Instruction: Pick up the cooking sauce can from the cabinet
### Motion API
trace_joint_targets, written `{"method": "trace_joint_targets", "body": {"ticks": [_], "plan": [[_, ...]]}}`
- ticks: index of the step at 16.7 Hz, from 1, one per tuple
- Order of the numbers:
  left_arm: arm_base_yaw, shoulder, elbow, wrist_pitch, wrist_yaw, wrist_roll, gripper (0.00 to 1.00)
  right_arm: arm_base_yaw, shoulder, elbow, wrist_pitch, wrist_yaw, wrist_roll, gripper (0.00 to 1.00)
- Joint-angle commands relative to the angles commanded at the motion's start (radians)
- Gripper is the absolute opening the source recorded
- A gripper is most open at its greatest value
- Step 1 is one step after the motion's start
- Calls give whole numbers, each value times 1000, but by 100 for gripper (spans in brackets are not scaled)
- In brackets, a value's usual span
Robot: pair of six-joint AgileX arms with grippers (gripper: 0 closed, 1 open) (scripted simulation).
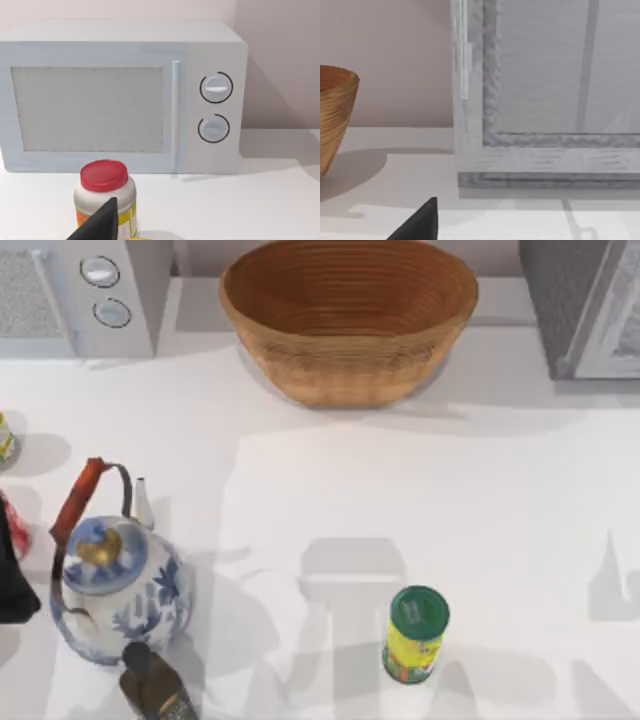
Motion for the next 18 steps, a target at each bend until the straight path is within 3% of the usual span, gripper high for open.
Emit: {"method": "trace_joint_targets", "body": {"ticks": [7,18], "plan": [[0,0,0,0,0,0,100,10,126,159,-30,30,4,100],[0,0,0,0,0,0,100,123,873,1121,-276,128,10,100]]}}
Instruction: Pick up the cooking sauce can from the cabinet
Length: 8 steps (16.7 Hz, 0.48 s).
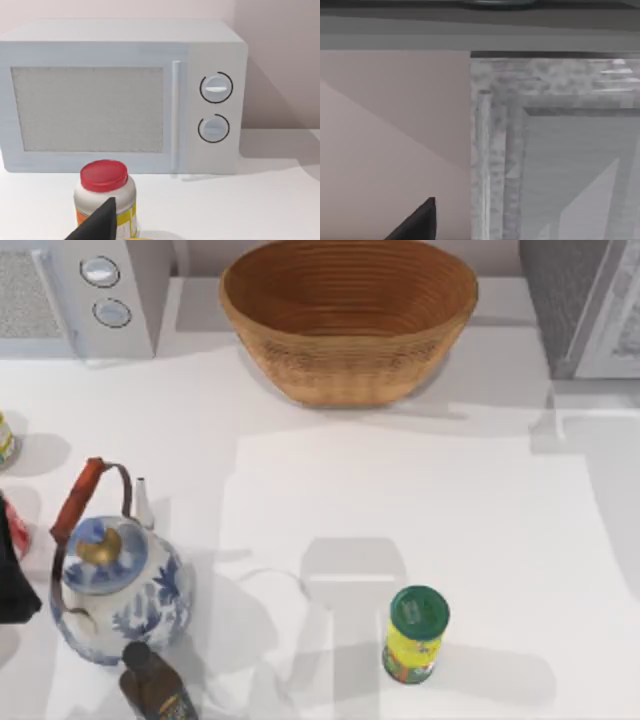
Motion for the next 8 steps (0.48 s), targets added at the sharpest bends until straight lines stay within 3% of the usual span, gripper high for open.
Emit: {"method": "trace_joint_targets", "body": {"ticks": [8], "plan": [[0,0,0,0,0,0,100,56,410,561,-130,61,5,100]]}}
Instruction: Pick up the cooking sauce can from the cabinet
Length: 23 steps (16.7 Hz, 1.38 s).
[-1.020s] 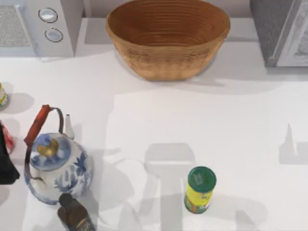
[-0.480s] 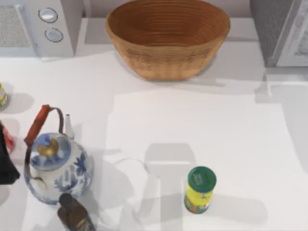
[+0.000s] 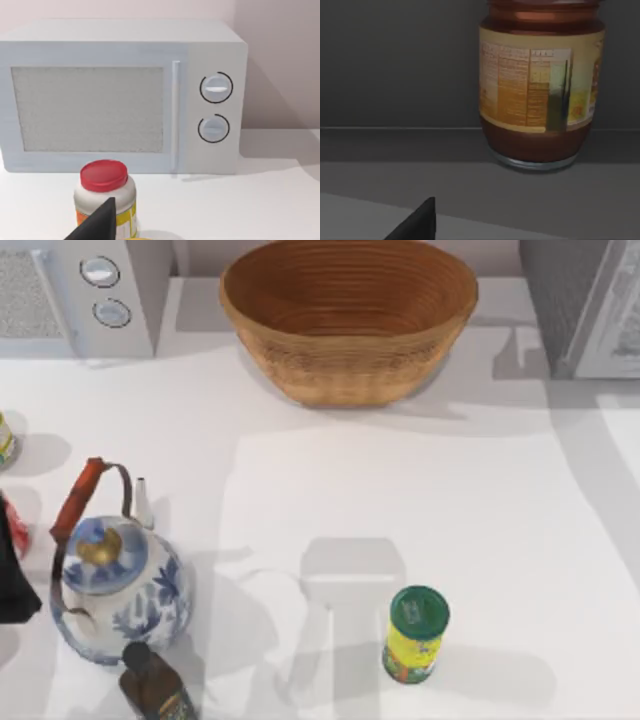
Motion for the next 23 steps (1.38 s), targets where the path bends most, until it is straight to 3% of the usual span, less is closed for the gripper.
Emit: {"method": "trace_joint_targets", "body": {"ticks": [9,17,23], "plan": [[0,0,0,0,0,0,100,-5,57,73,-6,5,1,100],[0,0,0,0,0,0,100,-73,359,324,45,-55,0,100],[0,0,0,0,0,0,100,-74,381,342,48,-59,0,100]]}}
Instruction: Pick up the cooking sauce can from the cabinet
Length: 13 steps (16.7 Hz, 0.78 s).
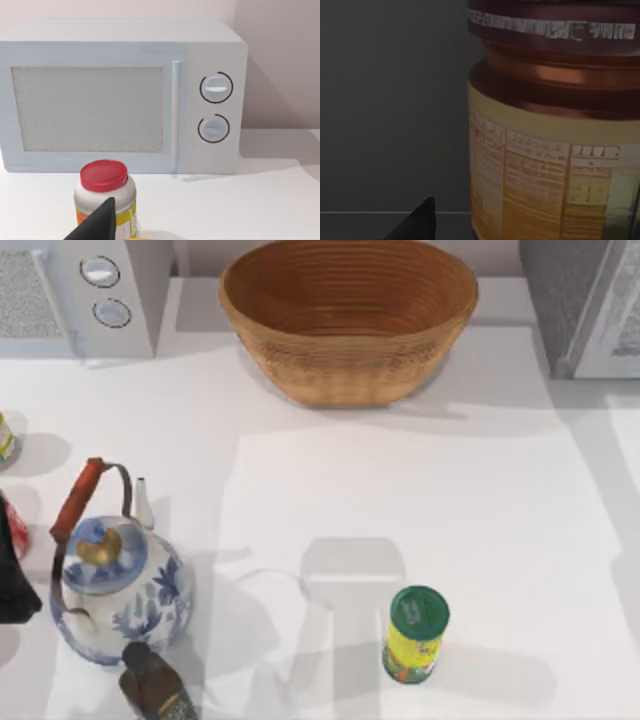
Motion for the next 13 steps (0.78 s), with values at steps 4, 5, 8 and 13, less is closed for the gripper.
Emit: {"method": "trace_joint_targets", "body": {"ticks": [4,5,8,13], "plan": [[0,0,0,0,0,0,100,-7,78,106,-23,-3,0,100],[0,0,0,0,0,0,100,-10,109,147,-32,-5,0,100],[0,0,0,0,0,0,100,-17,204,272,-62,-11,-1,100],[0,0,0,0,0,0,100,-25,287,382,-88,-18,-1,100]]}}
